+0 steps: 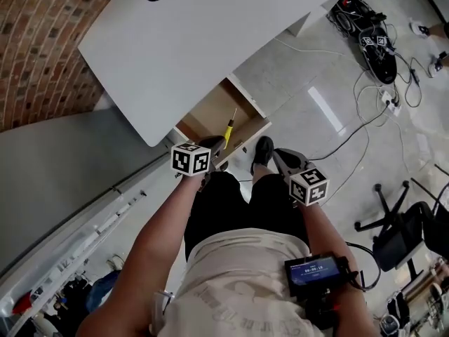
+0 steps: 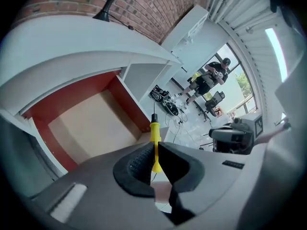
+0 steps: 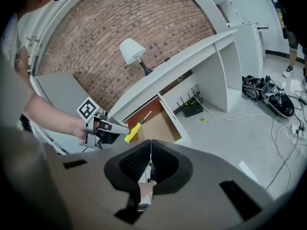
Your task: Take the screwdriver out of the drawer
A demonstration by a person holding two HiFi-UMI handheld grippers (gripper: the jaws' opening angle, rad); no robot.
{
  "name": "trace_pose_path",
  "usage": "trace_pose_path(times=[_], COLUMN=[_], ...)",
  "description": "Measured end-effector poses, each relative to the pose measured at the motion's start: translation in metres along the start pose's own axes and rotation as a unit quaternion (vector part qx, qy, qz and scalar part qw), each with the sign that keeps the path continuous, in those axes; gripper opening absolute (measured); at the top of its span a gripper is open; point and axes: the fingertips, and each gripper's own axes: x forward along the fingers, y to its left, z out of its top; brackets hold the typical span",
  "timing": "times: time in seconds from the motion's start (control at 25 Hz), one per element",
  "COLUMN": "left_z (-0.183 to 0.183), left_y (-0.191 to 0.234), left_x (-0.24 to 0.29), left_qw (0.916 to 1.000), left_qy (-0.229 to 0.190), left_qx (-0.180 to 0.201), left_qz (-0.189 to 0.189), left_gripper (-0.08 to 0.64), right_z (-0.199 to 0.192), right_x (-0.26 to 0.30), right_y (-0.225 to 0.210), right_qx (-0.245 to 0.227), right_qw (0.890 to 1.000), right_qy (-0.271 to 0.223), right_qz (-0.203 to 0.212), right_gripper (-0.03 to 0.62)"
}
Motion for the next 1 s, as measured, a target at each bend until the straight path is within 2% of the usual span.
trace_pose_path(times=[0.4,0.64,1.0], left_z=[0.012,0.016,0.02], left_y=[-0.031,-0.049,-0.066], left_x=[-0.043,-0.066,-0.08], left_qw=[0.9943,0.9885,0.9819], left_qy=[-0.087,-0.129,-0.169], left_qx=[-0.059,-0.075,-0.085], left_qz=[-0.014,-0.022,-0.011], left_gripper=[0.023,0.023,0.005], right_z=[0.025,0.036,0.044], right_x=[-0.003,-0.007,-0.01], right_y=[0.021,0.04,0.052], right_qx=[-0.039,-0.064,-0.08], right_qw=[0.998,0.996,0.993], right_qy=[0.011,0.012,0.023], right_qz=[0.038,0.058,0.083], right_gripper=[0.007,0.006,0.007])
